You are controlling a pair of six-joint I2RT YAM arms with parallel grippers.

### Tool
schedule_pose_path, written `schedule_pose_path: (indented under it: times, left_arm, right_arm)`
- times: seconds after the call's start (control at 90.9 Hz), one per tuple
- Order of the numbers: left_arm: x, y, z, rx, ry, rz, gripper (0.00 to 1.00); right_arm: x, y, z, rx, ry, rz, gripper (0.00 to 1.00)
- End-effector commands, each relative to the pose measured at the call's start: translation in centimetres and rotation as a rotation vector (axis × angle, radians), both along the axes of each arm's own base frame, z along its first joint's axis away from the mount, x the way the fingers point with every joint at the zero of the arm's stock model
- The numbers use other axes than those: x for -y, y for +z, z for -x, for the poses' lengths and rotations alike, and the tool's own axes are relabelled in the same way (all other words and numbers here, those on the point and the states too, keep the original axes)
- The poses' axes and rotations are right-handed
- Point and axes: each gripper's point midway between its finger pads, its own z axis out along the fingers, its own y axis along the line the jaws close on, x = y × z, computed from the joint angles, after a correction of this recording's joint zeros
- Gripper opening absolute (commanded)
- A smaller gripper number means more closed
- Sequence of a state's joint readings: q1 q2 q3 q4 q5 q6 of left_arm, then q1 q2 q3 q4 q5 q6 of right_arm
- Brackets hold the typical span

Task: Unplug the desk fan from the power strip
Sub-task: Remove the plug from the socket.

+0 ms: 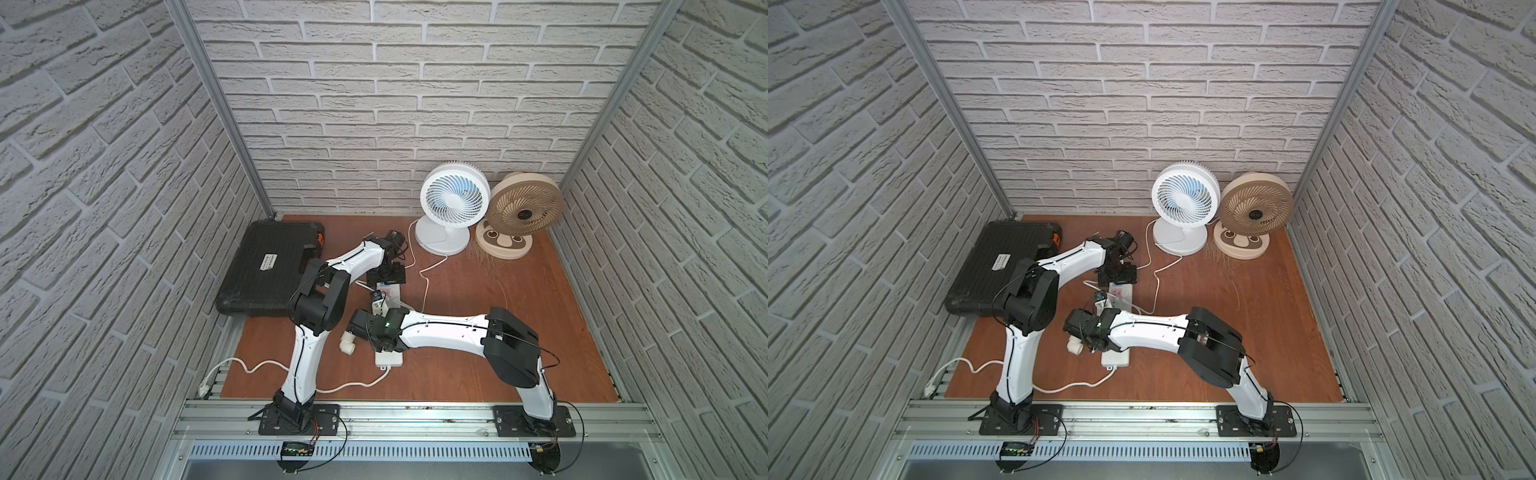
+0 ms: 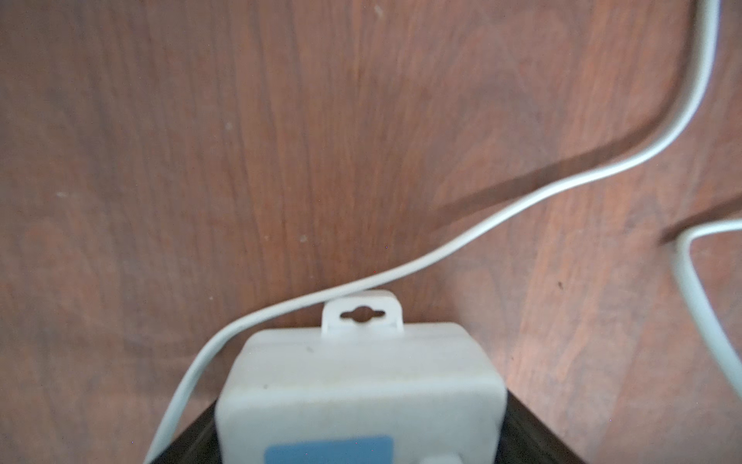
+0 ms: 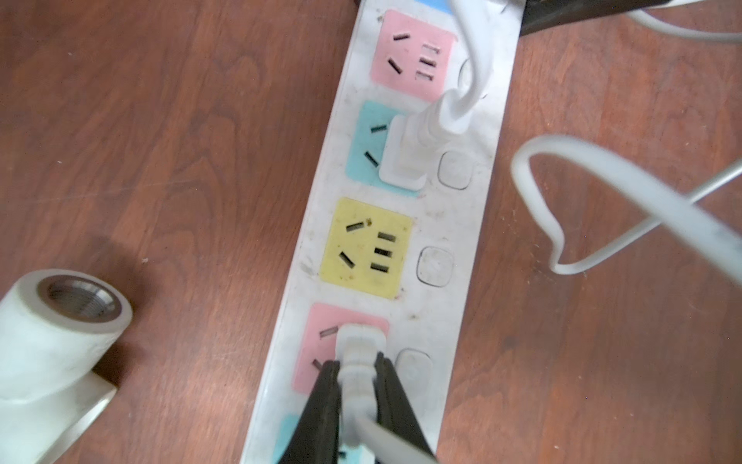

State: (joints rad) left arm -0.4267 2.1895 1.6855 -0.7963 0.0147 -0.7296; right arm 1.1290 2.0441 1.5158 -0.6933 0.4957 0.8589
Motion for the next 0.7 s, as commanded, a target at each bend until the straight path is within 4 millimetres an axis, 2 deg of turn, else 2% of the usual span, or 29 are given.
schedule_pose_path:
  times: [0.0,0.275,0.693]
  left_arm:
    - [-2.4,-3.9,3.9,-0.179,0.012,-0.085,0.00]
    - [-2.4,-4.0,4.0,-0.180,0.012,-0.083,0.00]
    - [-2.2,-4.1,4.1,-0.181,0.011,-0.075,0.00]
  right_arm:
    - [0.0,1.9,-0.3,0.016,-0.012,-0.118,0.03]
    - [1.3,2.1,-0.2,-0.003,-0.054,-0.201,0.03]
    - [0.5,2.1,-0.3,-0.002,-0.029,-0.141,0.03]
